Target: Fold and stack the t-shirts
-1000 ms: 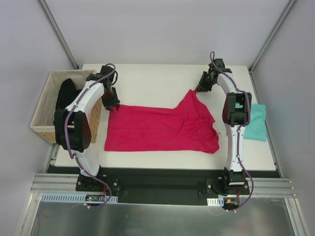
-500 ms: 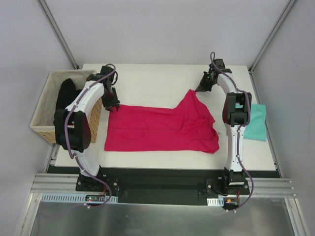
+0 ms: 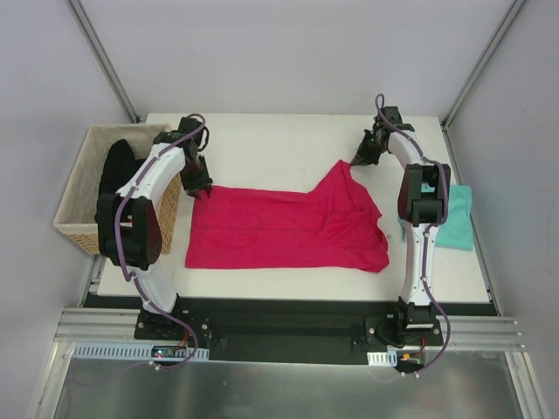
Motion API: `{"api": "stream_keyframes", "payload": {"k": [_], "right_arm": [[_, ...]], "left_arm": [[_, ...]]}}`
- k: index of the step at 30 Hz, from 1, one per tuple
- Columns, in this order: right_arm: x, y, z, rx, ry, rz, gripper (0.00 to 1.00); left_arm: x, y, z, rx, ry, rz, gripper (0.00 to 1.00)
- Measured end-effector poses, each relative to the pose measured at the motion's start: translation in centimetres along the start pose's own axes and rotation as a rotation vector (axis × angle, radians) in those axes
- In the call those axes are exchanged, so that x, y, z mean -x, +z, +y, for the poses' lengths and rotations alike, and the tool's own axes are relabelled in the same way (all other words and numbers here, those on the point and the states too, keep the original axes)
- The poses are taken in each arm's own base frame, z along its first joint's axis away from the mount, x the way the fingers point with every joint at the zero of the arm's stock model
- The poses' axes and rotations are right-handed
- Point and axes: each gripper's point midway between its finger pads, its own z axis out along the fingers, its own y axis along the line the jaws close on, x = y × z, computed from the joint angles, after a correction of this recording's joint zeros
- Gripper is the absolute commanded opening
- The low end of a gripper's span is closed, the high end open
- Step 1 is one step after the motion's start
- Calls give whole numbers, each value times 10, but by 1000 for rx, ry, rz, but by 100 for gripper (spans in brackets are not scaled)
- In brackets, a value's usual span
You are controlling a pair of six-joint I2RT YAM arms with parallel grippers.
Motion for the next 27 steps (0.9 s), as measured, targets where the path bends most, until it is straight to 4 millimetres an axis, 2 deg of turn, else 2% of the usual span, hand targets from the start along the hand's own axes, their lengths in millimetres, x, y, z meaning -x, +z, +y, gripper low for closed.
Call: {"api": "stream_keyframes", "payload": {"k": [14, 27], "right_arm": [[19, -44, 16, 0, -45, -87, 1], [34, -66, 29, 47, -104, -126, 1]], "left_arm": [[6, 8, -3, 4, 3, 9, 26], [16, 7, -8, -7, 6, -11, 25]]}}
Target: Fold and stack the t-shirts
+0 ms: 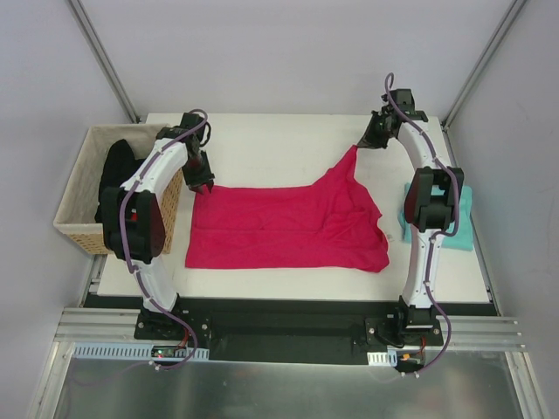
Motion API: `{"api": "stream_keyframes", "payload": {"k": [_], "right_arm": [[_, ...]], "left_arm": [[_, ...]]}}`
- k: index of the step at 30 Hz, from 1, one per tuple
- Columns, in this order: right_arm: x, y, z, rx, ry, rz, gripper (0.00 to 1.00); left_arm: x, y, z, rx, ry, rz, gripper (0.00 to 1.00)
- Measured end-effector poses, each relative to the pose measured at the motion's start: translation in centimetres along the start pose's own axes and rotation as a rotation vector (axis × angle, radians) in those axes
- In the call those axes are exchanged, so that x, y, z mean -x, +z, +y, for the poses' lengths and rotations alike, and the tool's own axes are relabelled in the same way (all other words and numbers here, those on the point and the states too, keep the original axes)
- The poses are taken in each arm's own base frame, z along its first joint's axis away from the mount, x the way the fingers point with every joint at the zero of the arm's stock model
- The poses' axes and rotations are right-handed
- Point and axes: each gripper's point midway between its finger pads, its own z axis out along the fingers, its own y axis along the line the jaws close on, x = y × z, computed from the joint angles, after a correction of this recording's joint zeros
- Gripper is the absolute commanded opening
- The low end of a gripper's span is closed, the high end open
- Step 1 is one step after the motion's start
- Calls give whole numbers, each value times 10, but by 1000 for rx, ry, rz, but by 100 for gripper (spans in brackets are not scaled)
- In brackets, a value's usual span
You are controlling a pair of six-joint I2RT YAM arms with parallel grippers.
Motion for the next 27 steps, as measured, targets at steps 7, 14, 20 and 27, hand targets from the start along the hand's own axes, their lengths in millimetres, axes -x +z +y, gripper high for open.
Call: {"api": "stream_keyframes", "payload": {"k": [7, 14, 20, 27], "right_arm": [[13, -24, 13, 20, -32, -42, 1], [15, -34, 27, 66, -48, -45, 1], [9, -33, 38, 96, -72, -29, 1], [-2, -32, 57, 161, -97, 2, 1]], "left_arm": [[1, 3, -1, 1, 2, 4, 25], [1, 3, -1, 1, 2, 4, 24], [1, 3, -1, 1, 2, 3, 24], [-3, 8, 1, 6, 2, 15, 24]]}}
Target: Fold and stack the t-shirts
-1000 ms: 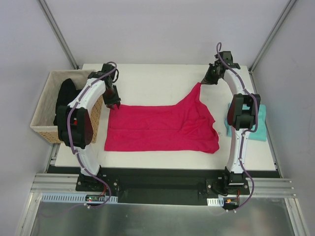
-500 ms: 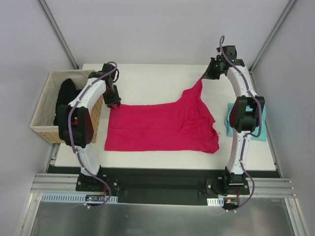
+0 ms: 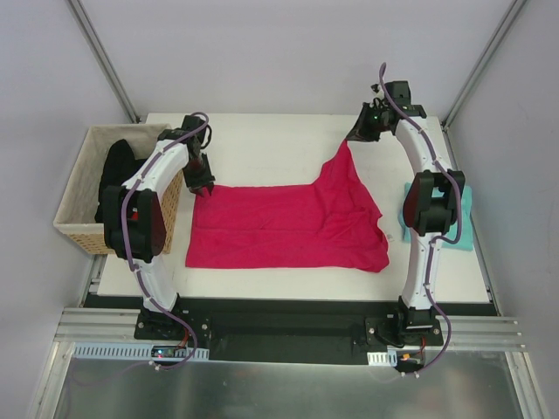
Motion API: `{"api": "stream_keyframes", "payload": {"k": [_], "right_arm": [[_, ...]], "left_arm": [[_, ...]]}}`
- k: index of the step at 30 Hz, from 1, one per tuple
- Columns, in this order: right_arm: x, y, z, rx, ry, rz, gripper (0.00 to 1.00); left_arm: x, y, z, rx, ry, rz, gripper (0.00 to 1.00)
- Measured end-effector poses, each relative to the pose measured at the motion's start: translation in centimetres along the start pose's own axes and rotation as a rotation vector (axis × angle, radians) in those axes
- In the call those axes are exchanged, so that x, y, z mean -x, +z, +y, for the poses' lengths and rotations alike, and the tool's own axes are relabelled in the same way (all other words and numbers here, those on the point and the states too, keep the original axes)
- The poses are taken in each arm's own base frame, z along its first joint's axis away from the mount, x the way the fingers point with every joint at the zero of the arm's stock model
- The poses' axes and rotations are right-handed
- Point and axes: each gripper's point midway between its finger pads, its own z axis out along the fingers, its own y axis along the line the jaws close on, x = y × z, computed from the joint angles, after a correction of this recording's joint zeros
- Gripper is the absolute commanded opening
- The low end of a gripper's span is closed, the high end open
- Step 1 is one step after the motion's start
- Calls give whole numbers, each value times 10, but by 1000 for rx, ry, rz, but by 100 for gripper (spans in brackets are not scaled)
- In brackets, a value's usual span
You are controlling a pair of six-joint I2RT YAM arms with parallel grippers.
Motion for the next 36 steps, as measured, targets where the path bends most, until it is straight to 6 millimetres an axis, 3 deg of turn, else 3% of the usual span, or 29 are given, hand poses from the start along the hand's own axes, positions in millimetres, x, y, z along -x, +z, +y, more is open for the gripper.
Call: {"api": "stream_keyframes", "payload": {"k": [8, 17, 24, 36], "right_arm": [[-4, -1, 10, 46, -26, 17, 1], [3, -21, 22, 61, -62, -16, 1], [-16, -12, 6, 16, -35, 31, 1], [-29, 5, -6, 9, -38, 79, 1]], "left_arm": [[-1, 1, 1, 1, 0, 3, 24], [-3, 2, 1, 2, 0, 7, 24], [-7, 3, 3, 5, 0, 12, 24], [-8, 2, 3, 5, 0, 12, 25]]}}
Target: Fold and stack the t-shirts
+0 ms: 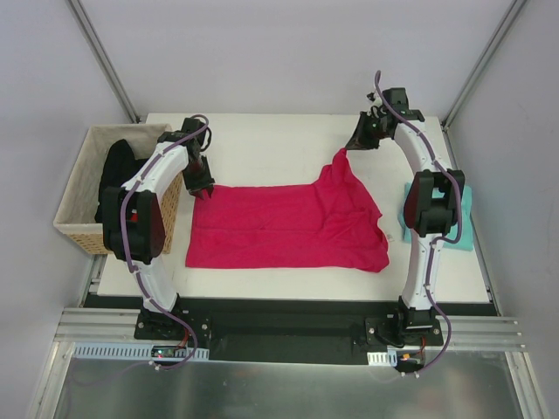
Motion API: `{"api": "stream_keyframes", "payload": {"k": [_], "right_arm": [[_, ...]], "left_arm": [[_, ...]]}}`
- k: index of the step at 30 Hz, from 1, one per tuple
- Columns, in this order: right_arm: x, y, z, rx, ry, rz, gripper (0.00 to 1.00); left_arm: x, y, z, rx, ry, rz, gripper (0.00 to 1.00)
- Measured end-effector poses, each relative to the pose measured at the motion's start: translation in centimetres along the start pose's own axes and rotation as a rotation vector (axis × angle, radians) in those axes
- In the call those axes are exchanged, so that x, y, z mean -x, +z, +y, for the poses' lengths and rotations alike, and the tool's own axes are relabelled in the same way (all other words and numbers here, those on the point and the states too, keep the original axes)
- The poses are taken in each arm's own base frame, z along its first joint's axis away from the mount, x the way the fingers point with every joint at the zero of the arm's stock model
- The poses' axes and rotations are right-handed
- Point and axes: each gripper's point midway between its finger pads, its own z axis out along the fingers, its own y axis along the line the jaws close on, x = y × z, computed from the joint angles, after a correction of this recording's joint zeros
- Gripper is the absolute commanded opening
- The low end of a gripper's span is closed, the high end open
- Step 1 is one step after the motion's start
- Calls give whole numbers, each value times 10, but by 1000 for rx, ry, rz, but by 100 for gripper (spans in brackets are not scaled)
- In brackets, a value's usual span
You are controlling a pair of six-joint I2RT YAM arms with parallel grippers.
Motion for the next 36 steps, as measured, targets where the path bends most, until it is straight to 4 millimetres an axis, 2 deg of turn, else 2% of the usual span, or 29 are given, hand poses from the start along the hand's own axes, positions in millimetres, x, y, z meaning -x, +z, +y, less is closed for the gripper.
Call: {"api": "stream_keyframes", "payload": {"k": [14, 24, 36], "right_arm": [[-6, 1, 19, 62, -59, 23, 1], [-9, 0, 46, 93, -125, 36, 1], [-11, -3, 46, 91, -163, 49, 1]], "left_arm": [[0, 0, 0, -1, 1, -1, 25], [0, 0, 0, -1, 5, -1, 25], [0, 0, 0, -1, 5, 0, 25]]}}
